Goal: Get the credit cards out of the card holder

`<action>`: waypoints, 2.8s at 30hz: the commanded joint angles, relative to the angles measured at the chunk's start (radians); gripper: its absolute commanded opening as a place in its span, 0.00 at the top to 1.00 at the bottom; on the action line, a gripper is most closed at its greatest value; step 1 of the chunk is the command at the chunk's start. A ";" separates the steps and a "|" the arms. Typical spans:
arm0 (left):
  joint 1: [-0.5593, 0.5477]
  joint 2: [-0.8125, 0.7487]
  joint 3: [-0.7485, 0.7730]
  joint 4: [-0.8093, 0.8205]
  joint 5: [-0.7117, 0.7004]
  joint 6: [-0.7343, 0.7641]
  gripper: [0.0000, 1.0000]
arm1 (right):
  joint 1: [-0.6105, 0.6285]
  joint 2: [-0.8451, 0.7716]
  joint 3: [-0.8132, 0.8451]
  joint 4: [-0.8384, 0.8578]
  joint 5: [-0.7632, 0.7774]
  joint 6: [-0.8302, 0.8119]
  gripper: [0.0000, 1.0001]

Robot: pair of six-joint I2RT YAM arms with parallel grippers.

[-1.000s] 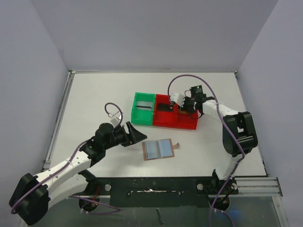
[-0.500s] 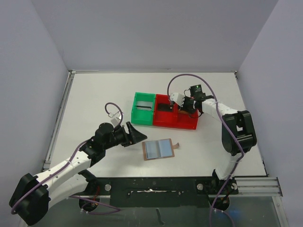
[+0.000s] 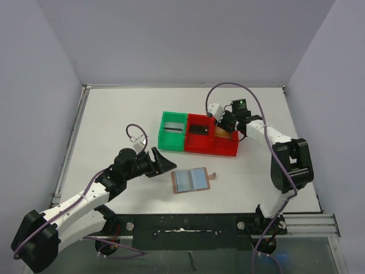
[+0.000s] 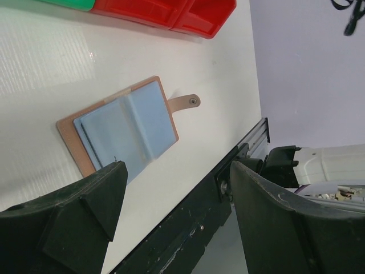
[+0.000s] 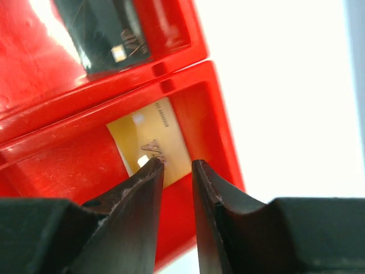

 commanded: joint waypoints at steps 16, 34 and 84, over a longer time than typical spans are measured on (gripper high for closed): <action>0.021 -0.075 0.024 0.023 -0.057 -0.038 0.28 | -0.012 -0.863 -0.443 0.358 0.309 1.152 0.01; 0.071 -0.101 0.070 -0.163 -0.153 -0.031 0.23 | 0.020 -1.018 -0.740 0.446 -0.154 1.723 0.02; 0.122 -0.155 0.020 -0.243 -0.132 -0.042 0.24 | 0.829 -0.144 -0.152 -0.125 0.561 1.779 0.43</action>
